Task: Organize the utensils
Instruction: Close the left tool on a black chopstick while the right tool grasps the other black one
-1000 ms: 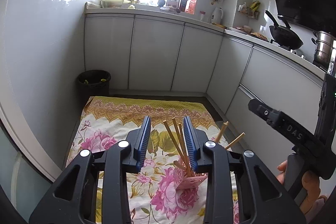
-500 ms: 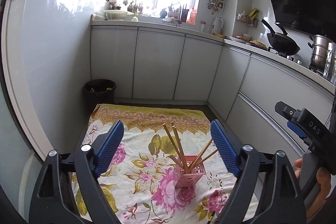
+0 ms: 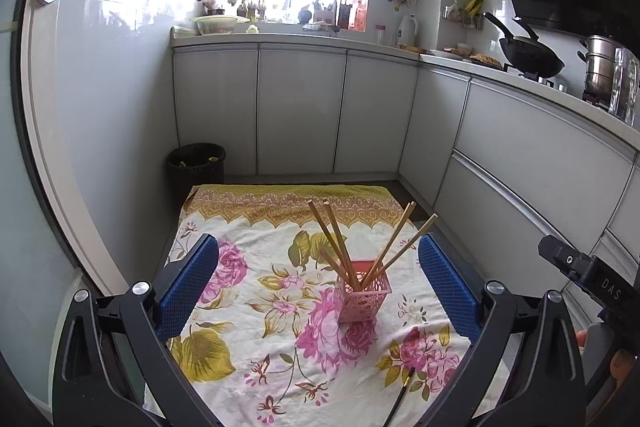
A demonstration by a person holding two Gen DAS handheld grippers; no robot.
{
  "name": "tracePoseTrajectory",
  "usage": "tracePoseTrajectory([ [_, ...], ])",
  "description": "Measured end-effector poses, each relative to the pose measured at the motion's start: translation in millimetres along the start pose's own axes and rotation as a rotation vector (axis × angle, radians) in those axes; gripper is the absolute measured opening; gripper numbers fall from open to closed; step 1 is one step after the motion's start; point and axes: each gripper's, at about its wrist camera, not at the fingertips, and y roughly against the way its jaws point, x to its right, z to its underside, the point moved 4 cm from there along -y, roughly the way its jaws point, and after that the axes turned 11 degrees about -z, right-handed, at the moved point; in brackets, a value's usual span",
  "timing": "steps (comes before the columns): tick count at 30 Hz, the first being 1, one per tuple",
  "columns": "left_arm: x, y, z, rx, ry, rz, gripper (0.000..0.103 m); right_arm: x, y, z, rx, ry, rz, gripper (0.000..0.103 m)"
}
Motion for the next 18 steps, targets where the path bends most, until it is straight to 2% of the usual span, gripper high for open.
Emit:
tracePoseTrajectory([
  [7, 18, -8, 42, -0.096, -0.101, 0.012, 0.096, 33, 18, 49, -0.124, -0.026, 0.081, 0.096],
  [10, 35, -18, 71, -0.18, -0.183, 0.035, 0.096, 51, 22, 77, -0.222, -0.042, 0.127, 0.096],
  [16, 70, -39, 127, -0.35, -0.323, 0.103, 0.096, 95, 21, 142, -0.45, -0.202, 0.119, 0.096],
  [18, 86, -53, 144, -0.425, -0.384, 0.114, 0.096, 106, 19, 159, -0.496, -0.245, 0.124, 0.096],
])
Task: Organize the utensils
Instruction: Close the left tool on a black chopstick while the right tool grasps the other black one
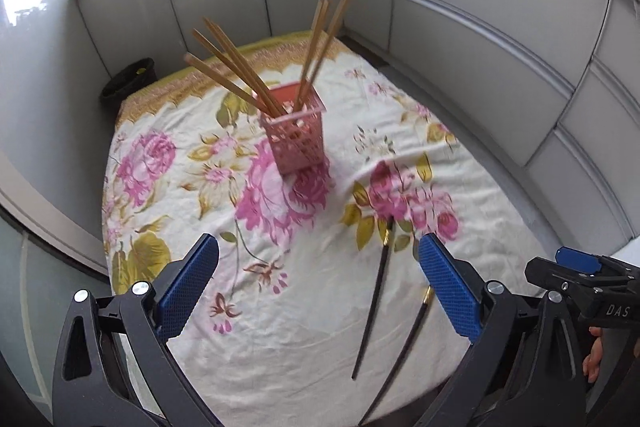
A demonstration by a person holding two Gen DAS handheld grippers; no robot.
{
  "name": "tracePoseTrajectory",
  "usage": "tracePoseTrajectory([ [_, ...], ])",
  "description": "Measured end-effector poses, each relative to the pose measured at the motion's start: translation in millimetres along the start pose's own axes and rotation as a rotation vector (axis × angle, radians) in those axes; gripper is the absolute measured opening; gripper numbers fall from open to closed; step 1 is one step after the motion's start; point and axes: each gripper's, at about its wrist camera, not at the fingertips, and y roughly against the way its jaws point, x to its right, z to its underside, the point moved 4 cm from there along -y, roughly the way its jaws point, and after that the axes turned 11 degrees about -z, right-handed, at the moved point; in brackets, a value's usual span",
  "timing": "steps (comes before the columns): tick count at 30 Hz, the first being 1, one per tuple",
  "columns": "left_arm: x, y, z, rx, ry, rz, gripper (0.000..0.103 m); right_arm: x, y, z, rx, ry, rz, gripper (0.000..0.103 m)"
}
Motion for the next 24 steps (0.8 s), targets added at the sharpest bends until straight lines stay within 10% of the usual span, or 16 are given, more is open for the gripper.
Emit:
tracePoseTrajectory([
  [13, 96, -120, -9, -0.411, -0.208, 0.116, 0.078, 32, -17, 11, -0.135, -0.164, -0.087, 0.096],
  [24, 107, -161, -1, -0.476, -0.249, 0.156, 0.018, 38, -30, 6, -0.171, -0.214, -0.09, 0.096],
])
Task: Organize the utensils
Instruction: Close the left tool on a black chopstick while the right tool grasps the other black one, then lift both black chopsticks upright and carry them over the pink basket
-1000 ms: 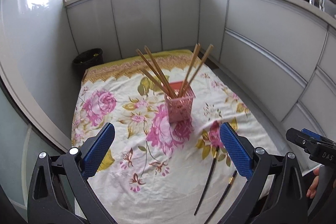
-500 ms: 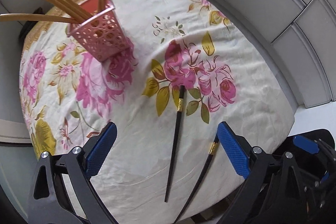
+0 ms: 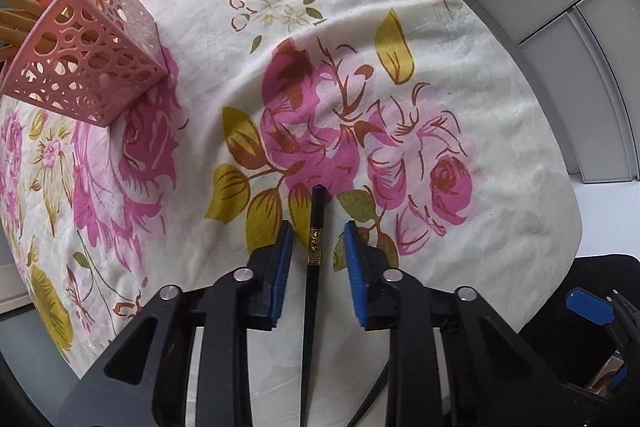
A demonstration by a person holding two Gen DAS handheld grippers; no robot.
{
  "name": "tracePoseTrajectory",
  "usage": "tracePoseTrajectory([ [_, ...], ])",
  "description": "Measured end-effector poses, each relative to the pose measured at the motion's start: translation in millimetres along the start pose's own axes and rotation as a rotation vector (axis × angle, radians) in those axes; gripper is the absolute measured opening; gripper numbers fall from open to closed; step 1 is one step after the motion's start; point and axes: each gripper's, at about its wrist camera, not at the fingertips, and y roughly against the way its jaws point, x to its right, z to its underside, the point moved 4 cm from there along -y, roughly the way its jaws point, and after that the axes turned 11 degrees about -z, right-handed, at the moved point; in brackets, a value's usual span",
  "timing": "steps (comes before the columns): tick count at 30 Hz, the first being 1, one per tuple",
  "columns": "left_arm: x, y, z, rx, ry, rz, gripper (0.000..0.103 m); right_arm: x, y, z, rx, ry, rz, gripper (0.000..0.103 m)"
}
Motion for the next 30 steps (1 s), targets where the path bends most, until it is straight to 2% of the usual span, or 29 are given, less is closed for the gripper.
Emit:
tracePoseTrajectory([
  [2, -1, 0, 0, 0.013, -0.013, -0.003, 0.006, -3, -5, -1, -0.011, 0.005, 0.007, 0.096],
  [8, -24, 3, 14, 0.067, 0.021, 0.012, 0.006, -21, -27, -6, -0.049, 0.033, 0.078, 0.096],
  [14, -76, 25, 46, 0.166, 0.112, 0.029, 0.006, -35, -66, -4, -0.137, -0.013, 0.141, 0.096],
  [16, -93, 35, 58, 0.211, 0.153, 0.058, 0.006, -38, -77, -3, -0.149, -0.03, 0.175, 0.093],
  [18, -108, 45, 68, 0.258, 0.183, 0.066, 0.006, -40, -87, -3, -0.149, -0.042, 0.225, 0.086],
  [19, -114, 51, 73, 0.28, 0.195, 0.066, 0.006, -40, -93, -2, -0.159, -0.05, 0.248, 0.072],
  [20, -120, 56, 78, 0.3, 0.205, 0.071, 0.006, -41, -97, -2, -0.164, -0.053, 0.281, 0.066],
  [21, -126, 59, 83, 0.318, 0.213, 0.076, 0.006, -46, -99, -4, -0.132, -0.044, 0.305, 0.057],
  [22, -129, 63, 86, 0.331, 0.221, 0.08, 0.006, -49, -104, -3, -0.136, -0.036, 0.334, 0.045],
  [25, -133, 70, 92, 0.361, 0.233, 0.11, 0.006, -57, -113, -1, -0.119, -0.021, 0.406, 0.043],
  [28, -137, 71, 98, 0.374, 0.241, 0.106, 0.006, -63, -119, 4, -0.078, 0.023, 0.475, 0.04],
  [30, -139, 72, 99, 0.383, 0.252, 0.117, 0.006, -65, -120, 5, -0.047, 0.041, 0.479, 0.012],
])
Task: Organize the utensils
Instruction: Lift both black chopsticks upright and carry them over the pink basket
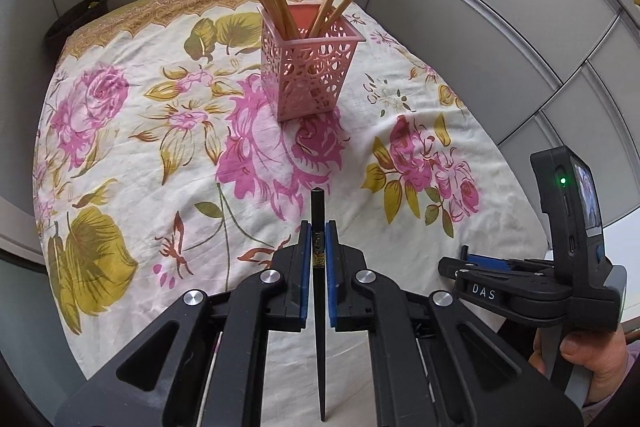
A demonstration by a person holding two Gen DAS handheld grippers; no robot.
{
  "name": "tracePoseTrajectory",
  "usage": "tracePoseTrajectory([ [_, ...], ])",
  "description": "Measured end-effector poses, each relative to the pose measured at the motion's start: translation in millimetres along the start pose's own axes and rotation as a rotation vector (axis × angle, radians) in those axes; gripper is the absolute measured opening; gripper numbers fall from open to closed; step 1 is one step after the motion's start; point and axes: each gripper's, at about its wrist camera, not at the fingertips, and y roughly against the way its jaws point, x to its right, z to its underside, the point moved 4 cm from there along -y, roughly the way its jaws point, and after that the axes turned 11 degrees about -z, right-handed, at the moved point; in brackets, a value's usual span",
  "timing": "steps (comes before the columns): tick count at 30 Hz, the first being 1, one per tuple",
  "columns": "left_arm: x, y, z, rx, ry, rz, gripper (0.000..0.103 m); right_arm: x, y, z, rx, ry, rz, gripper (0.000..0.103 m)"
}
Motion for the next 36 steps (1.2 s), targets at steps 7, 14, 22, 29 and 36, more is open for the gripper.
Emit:
tracePoseTrajectory([
  [7, -9, 18, 7, 0.073, 0.064, 0.033, 0.006, 1, 2, -8, 0.079, 0.027, -0.156, 0.008],
  [14, -2, 71, 11, 0.265, 0.099, 0.002, 0.006, -31, 64, 5, 0.331, 0.265, -0.261, 0.007],
  [22, 14, 107, 27, 0.38, 0.162, -0.005, 0.006, -29, 145, 33, 0.567, 0.434, -0.353, 0.007],
  [29, 25, 116, 30, 0.394, 0.182, -0.05, 0.006, -13, 188, 28, 0.66, 0.417, -0.425, 0.008],
  [36, 30, 139, 9, 0.429, 0.161, -0.096, 0.006, -14, 223, 10, 0.723, 0.41, -0.499, 0.008],
])
